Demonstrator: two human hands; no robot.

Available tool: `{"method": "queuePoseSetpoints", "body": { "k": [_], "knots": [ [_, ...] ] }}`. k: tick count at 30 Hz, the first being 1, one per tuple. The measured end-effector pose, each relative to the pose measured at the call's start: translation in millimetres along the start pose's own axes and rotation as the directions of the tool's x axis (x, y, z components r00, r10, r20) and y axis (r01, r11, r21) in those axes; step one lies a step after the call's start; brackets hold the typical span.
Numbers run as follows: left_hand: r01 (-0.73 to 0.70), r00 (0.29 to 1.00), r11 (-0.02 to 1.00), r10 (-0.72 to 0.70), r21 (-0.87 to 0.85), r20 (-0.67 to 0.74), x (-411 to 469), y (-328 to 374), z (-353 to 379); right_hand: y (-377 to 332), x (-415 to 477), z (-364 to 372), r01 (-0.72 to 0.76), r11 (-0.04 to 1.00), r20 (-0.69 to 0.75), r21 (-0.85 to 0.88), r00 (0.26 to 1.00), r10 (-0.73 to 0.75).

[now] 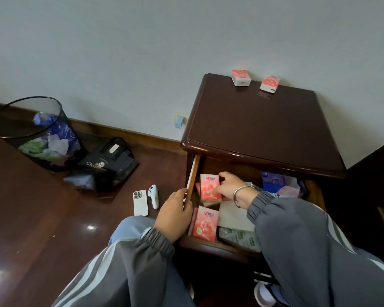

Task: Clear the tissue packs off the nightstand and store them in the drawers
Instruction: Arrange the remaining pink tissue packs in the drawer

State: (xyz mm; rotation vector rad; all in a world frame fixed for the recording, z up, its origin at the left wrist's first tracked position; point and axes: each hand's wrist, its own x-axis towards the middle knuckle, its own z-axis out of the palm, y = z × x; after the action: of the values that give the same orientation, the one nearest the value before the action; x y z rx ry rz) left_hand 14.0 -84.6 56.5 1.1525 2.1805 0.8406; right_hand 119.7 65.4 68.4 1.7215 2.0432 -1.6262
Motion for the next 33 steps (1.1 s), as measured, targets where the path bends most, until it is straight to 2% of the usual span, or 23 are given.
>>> {"method": "queuePoseSetpoints", "body": {
  "k": [6,11,16,21,24,26,29,33],
  "knots": [
    [0.024,0.999,1.0,-0.023,-0.014,0.039,-2,2,-2,7,-2,-1,-0.028,0.994,0.21,0.103,0.978,0.006],
    [0.02,0.999,1.0,-0.019,-0.009,0.047,-2,4,-3,11,-4,-3,-0.049,0.986,0.171,0.16,0.985,0.021],
    [0.021,0.999,1.0,-0.02,-0.014,0.04,-1,4,-3,6,-12,1,-0.034,0.997,0.256,0.075,0.967,0.014],
    [0.031,0.998,0.999,-0.03,-0.01,0.046,-1,4,-3,1,-29,-11,-0.139,0.944,0.35,0.3,0.936,0.027],
    [0.036,0.998,0.999,-0.036,0.0,0.043,-1,3,-3,3,-46,-18,-0.119,0.984,0.274,0.136,0.958,0.078],
    [0.04,0.999,0.999,-0.04,0.013,0.037,0,3,-2,5,-58,-19,-0.151,0.988,0.326,0.042,0.937,0.129],
    [0.05,0.998,0.998,-0.051,0.034,0.02,1,3,-1,12,-71,-5,-0.245,0.969,0.44,0.04,0.875,0.203],
    [0.048,0.999,0.998,-0.048,0.046,-0.008,-1,5,-2,14,-76,14,-0.236,0.965,0.491,0.118,0.858,0.15]
  ]
}}
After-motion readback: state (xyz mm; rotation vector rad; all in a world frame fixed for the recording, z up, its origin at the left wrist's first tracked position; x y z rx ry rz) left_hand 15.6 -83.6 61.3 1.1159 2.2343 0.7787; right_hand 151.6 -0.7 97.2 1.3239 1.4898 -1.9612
